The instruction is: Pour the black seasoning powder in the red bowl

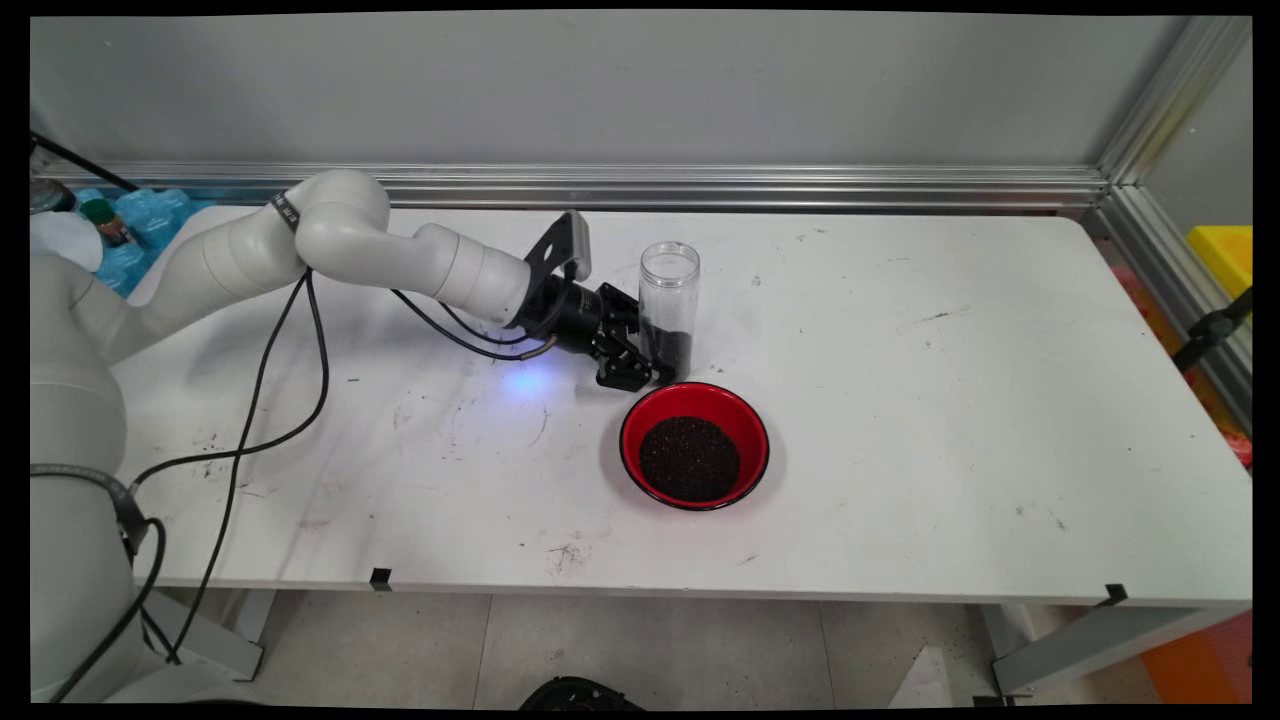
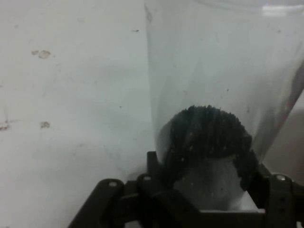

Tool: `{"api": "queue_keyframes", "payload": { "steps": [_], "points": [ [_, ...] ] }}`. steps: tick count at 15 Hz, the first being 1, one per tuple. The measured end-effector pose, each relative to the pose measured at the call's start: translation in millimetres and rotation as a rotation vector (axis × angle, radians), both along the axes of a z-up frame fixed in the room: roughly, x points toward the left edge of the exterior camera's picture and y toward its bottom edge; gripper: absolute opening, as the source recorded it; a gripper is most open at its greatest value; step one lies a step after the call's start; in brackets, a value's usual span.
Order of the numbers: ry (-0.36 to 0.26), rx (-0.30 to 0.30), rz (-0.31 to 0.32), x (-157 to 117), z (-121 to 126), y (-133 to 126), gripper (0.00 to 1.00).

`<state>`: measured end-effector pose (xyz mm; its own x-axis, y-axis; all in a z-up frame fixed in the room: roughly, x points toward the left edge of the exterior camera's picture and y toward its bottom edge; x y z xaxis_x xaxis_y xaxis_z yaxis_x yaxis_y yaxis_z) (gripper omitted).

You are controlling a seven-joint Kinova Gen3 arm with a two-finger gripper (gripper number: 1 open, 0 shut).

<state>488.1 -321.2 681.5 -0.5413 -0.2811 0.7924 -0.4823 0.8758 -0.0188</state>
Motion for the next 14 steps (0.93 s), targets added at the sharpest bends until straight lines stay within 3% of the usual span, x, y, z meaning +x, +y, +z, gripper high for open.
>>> {"api": "queue_keyframes", "payload": {
  "steps": [6, 14],
  "points": [
    [0.0, 0.0, -0.012, 0.2, 6.5, 0.3, 0.0],
    [-0.027, -0.06, -0.058, 0.4, 53.3, -0.1, 0.0]
  ]
}}
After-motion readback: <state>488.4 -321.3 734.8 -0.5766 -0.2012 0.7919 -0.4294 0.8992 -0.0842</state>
